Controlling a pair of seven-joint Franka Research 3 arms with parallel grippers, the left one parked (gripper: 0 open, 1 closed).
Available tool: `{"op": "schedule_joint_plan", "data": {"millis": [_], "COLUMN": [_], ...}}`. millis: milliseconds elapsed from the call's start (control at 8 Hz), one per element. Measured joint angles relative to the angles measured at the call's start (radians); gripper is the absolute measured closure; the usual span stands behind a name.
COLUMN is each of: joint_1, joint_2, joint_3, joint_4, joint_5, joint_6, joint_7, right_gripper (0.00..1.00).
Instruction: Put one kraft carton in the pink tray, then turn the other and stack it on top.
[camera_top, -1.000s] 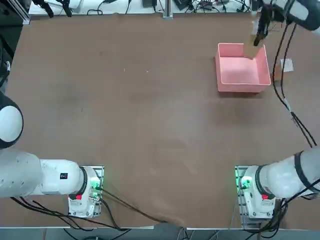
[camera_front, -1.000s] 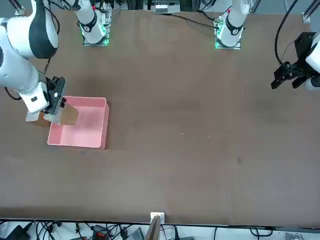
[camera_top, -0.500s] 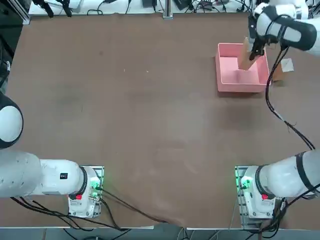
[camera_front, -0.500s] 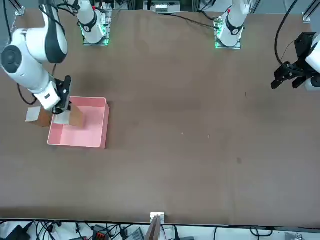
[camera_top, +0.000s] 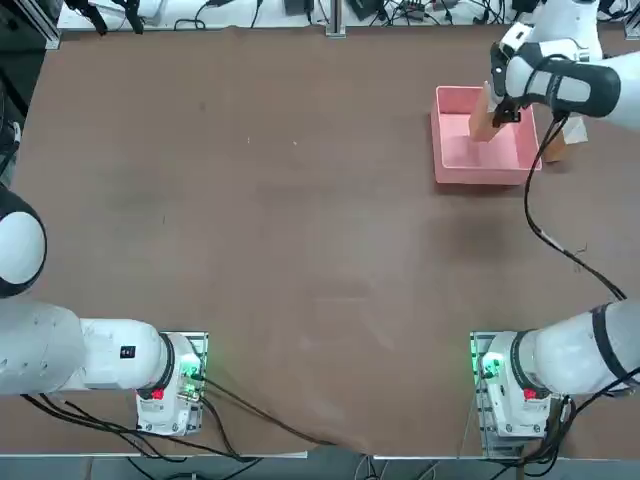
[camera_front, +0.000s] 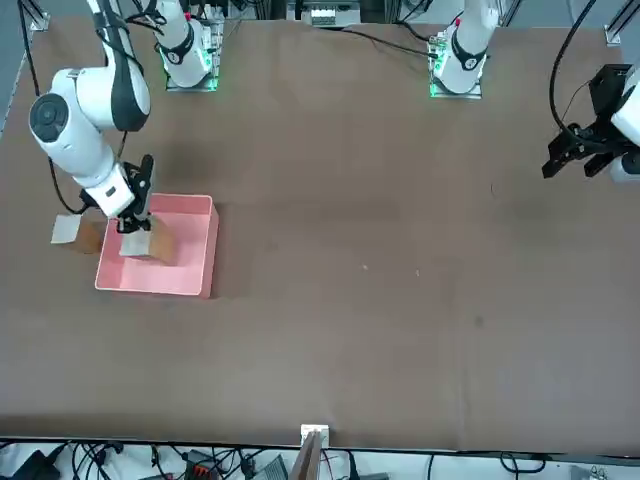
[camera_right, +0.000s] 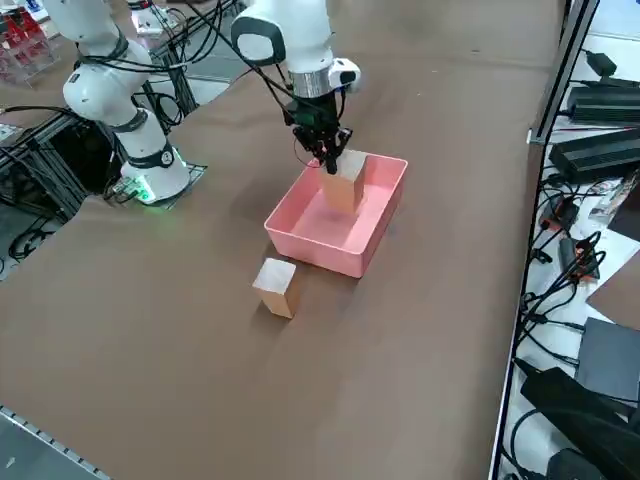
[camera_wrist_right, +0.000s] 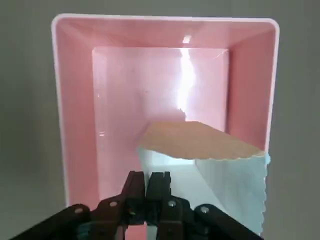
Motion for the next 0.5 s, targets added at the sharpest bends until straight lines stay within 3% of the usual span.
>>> {"op": "schedule_joint_plan", "data": {"millis": [500], "joint_1": [0.000], "joint_2": [0.060], "joint_3": [0.000], "joint_4": [-0.004], "joint_5": [0.000], "joint_6": [0.044], "joint_7": [-0.002], "right_gripper": [0.93]}}
